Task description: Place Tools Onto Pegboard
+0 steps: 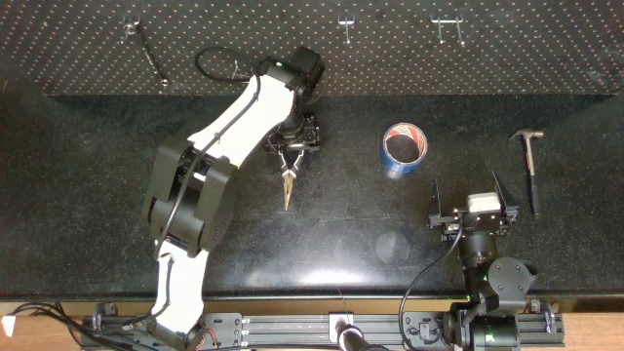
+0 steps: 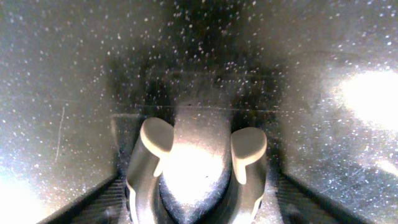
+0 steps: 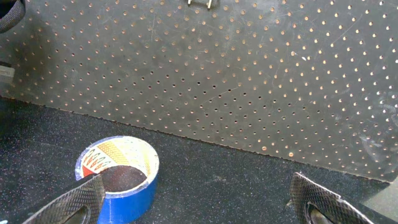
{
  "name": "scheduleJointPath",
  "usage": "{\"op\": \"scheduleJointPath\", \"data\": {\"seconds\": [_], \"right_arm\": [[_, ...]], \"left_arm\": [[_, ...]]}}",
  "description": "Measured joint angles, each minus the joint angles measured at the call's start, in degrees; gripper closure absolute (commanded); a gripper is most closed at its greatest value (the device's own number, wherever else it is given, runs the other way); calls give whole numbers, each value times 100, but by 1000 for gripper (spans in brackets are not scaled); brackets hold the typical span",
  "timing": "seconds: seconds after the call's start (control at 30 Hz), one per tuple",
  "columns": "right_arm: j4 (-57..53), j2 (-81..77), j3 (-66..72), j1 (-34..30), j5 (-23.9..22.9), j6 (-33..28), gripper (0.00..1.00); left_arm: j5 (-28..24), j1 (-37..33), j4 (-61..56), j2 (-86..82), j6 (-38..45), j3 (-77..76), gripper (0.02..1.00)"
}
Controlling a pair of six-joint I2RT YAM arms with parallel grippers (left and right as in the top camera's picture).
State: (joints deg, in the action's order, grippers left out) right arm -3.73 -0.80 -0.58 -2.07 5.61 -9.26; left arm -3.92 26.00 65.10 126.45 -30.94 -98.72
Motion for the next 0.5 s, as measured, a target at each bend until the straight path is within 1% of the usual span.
{"op": "scheduleJointPath", "data": {"seconds": [0.1,0.13,0.2,0.23,0.27,0.3,0.5], "right_arm": [[0,0,0,0,2,0,25],[2,0,0,0,0,0,25],[0,0,0,0,2,0,25],[0,0,0,0,0,0,27],[0,0,0,0,0,0,25],[0,0,0,0,0,0,25],[0,0,0,0,0,2,25]], "left_arm": [[-2,0,-4,0,-17,2,373],[-2,0,-4,0,-17,2,404],[0,0,-2,0,-20,0,533],[-13,-4,-4,0,2,2,698],[-17,-7,-4,0,2,2,809],[-17,-7,-4,0,2,0,989],[-20,-9,-4,0,4,0,991]]}}
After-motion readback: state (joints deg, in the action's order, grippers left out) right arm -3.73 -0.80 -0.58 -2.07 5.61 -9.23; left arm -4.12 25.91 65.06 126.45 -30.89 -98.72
